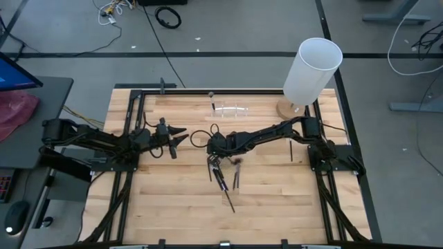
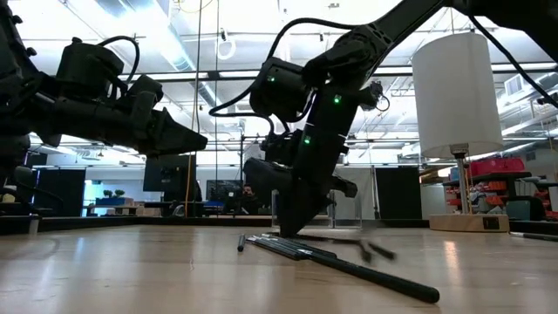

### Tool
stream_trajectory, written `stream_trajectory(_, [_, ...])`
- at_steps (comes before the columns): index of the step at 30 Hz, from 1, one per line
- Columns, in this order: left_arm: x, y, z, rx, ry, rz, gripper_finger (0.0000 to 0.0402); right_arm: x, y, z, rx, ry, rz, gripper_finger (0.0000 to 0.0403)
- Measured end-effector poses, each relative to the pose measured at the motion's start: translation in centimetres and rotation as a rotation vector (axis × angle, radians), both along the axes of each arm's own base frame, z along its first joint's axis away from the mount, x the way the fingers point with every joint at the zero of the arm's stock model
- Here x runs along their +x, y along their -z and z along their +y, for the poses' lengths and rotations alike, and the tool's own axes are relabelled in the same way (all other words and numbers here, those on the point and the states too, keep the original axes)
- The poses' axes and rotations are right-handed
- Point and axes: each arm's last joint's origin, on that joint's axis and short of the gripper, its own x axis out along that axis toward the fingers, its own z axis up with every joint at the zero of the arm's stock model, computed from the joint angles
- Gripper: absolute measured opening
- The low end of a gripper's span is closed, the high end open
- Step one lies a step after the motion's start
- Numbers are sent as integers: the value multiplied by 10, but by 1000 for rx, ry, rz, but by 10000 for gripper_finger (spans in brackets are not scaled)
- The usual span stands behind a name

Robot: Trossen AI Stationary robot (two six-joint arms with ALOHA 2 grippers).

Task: Pick & Place Makeup Supplies
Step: Put the black makeup brush into the transparent organizer

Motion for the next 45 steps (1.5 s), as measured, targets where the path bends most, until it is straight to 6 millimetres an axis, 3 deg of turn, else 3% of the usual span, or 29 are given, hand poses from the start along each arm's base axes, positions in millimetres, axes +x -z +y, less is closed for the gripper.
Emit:
stream_trajectory(6, [0, 0, 0, -7, 0, -3, 135, -5, 1, 0, -59, -96, 31, 10])
stream_trajectory(12, [0, 0, 0, -12, 10, -4, 135, -6, -25, -3, -161, -200, -63, 3])
stream_trajectory(15, [0, 0, 0, -12, 10, -3, 135, -15, -45, -4, -218, -223, -257, 1])
stream_trajectory(19, [0, 0, 0, -12, 11, -1, 135, -48, -39, -3, -241, -206, -498, 1])
stream_trajectory(23, [1, 0, -2, -14, 52, -6, 135, -74, -52, -3, -276, -176, -870, 1])
stream_trajectory(28, [2, -2, -4, -17, 149, -21, 135, -95, -48, -3, -298, -211, -1059, 1])
stream_trajectory(32, [2, -3, -4, -19, 143, -35, 135, -93, -36, -6, -205, -187, -920, 1])
stream_trajectory(38, [1, -3, -3, -13, 113, -34, 135, -63, -50, -12, -114, -113, -543, 5])
stream_trajectory(41, [1, -3, -3, -13, 112, -34, 135, -60, -55, -14, -156, -74, -428, 32])
stream_trajectory(45, [1, -3, -3, -13, 112, -33, 135, -64, -50, -15, -183, -54, -408, 96])
